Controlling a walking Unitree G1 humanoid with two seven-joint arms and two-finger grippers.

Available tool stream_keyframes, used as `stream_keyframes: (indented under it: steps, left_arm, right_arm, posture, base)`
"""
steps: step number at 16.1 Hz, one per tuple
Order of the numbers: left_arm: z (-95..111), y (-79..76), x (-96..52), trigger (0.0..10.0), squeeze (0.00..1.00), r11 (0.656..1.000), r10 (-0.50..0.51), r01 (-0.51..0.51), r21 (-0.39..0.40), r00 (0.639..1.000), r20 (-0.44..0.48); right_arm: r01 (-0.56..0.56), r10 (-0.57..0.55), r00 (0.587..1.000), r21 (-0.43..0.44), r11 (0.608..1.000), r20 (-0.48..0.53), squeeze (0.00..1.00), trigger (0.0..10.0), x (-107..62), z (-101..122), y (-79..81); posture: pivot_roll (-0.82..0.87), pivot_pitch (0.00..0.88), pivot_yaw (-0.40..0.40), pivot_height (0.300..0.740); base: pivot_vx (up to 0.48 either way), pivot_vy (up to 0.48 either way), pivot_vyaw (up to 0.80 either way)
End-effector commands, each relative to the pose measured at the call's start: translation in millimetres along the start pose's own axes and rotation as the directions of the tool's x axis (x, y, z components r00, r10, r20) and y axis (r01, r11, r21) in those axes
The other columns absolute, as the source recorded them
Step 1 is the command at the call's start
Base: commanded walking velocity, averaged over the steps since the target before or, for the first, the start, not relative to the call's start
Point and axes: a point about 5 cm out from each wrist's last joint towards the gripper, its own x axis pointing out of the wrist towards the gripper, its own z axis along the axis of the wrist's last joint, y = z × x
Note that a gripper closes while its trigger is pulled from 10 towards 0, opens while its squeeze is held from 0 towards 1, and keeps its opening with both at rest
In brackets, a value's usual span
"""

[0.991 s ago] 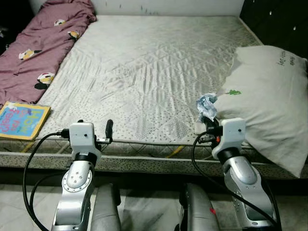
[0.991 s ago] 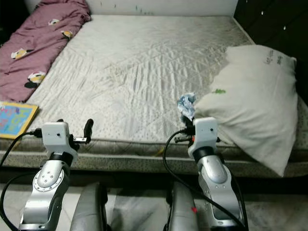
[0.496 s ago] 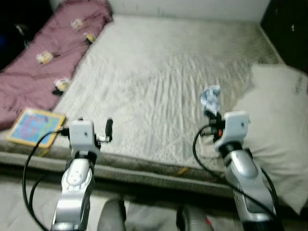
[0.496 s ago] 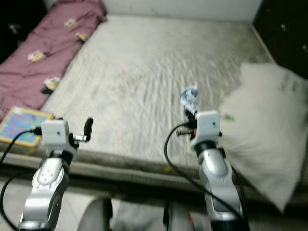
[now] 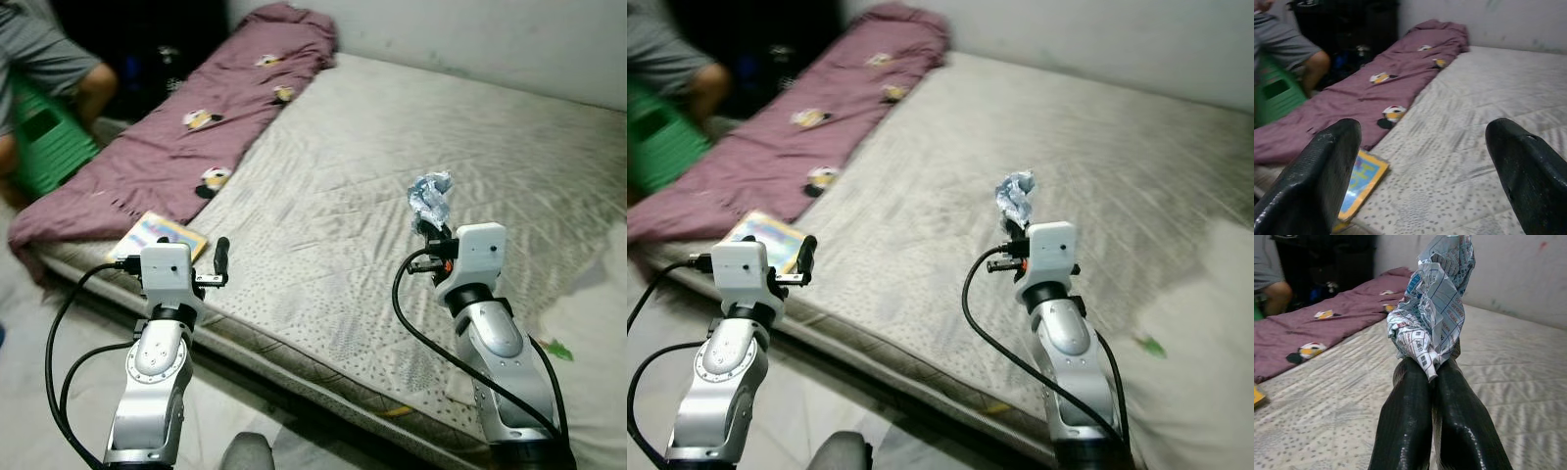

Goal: Clean up the room

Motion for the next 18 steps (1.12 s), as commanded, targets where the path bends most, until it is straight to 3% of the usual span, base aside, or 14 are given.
stream_keyframes:
  steps: [1, 5, 9, 14, 18]
  left_arm:
    - [-1.4, -2.9, -1.0, 10.0, 0.00, 1.000, -0.024, 0.025, 0.004, 1.000, -0.016]
    - [-4.4, -3.1, -0.7, 10.0, 0.00, 1.000, -0.028, 0.028, 0.001, 0.999, -0.037]
    - [-5.8, -3.0, 1.0, 10.0, 0.00, 0.999, -0.037, 0.036, -0.021, 0.998, -0.052]
    - [-3.8, -4.8, 3.3, 10.0, 0.00, 0.999, -0.044, 0.043, -0.026, 0.998, -0.045]
    - [-3.8, -5.2, 3.2, 10.0, 0.00, 0.999, -0.047, 0.045, -0.027, 0.998, -0.044]
  right_arm:
    - [0.027, -0.027, 0.999, -0.001, 1.000, -0.023, 0.00, 10.0, -0.3, -4.9, -4.0]
    - [0.047, -0.048, 0.997, -0.019, 0.999, -0.060, 0.00, 10.0, -0.3, -12.2, -4.6]
    - [0.041, -0.042, 0.997, -0.017, 0.999, -0.072, 0.00, 10.0, 1.8, -13.9, -3.3]
    - [0.046, -0.047, 0.996, -0.018, 0.999, -0.071, 0.00, 10.0, 3.5, -13.8, -4.8]
    - [0.047, -0.048, 0.996, -0.021, 0.999, -0.070, 0.00, 10.0, 5.3, -13.4, -7.7]
  posture:
    - [0.01, 0.000, 0.000, 0.740]
    - [0.00, 0.000, 0.007, 0.740]
    - [0.00, 0.000, 0.002, 0.740]
    - [0.00, 0.000, 0.004, 0.740]
    - [0.00, 0.000, 0.003, 0.740]
  base:
    - [0.000, 0.000, 0.00]
    - [0.000, 0.000, 0.00]
    - [0.000, 0.000, -0.77]
    - [0.000, 0.326, -0.71]
    - [0.000, 0.330, 0.00]
